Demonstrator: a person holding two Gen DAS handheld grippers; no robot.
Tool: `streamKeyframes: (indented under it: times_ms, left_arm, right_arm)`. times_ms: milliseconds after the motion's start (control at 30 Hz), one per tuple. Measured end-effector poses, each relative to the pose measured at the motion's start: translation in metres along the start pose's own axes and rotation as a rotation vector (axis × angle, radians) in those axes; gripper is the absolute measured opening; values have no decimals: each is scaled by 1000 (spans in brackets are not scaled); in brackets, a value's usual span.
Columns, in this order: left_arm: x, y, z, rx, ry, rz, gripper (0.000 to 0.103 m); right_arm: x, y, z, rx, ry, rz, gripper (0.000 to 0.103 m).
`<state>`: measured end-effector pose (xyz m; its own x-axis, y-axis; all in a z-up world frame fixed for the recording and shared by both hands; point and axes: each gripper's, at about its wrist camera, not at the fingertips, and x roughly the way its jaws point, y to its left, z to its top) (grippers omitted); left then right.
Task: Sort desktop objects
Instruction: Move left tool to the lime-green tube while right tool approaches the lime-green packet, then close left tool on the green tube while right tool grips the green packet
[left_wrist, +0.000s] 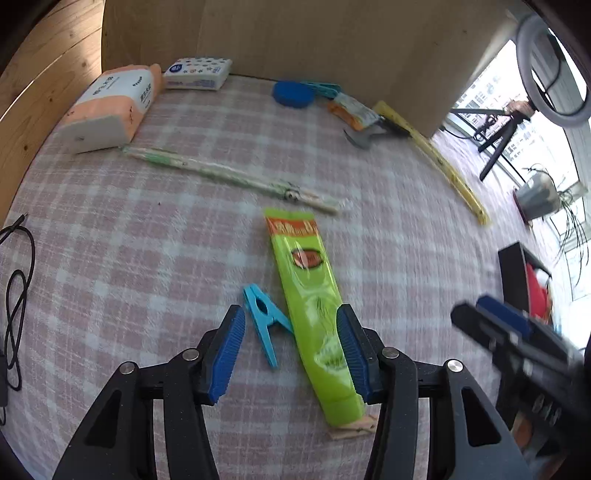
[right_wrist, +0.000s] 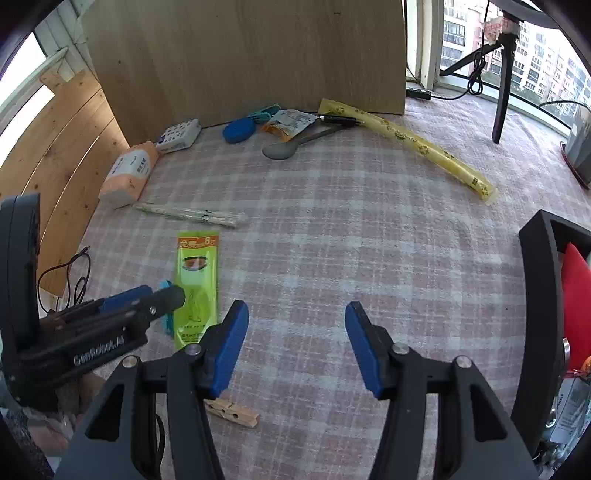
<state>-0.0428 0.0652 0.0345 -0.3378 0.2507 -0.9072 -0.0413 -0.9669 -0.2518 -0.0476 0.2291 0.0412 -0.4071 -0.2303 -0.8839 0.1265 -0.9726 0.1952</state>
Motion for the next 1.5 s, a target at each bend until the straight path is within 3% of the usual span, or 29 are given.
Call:
streamKeyframes:
  times_ms: [133, 267, 367, 633, 967, 1400, 1467, 1500]
  left_arm:
    - [3, -3, -17, 16, 24, 3, 49]
    - [1, -7, -21, 48, -16, 8, 47]
    - [-2, -9, -22, 49, -3, -18, 39]
    - [8, -15, -33, 61, 15, -94, 39]
    - [18, -37, -19, 241, -26, -133, 36]
    - [19, -21, -21, 138, -30, -234, 35]
    - [19, -21, -20, 123, -28, -238, 35]
    - [20, -20, -19, 114, -27, -252, 34]
  right_arm:
    - [6, -3, 3, 24, 19, 22, 54]
    - [18, 7, 3, 15, 44, 51, 54]
    - [24, 15, 1, -10, 58, 57, 54]
    - [29, 11, 0, 14, 82, 83, 54]
    - [45, 7, 4, 64, 123, 113, 46]
    - [58, 48, 11, -9, 189, 206, 44]
    - [56, 51, 10, 0, 181, 216, 39]
    - [54, 48, 9, 20, 181, 243, 29]
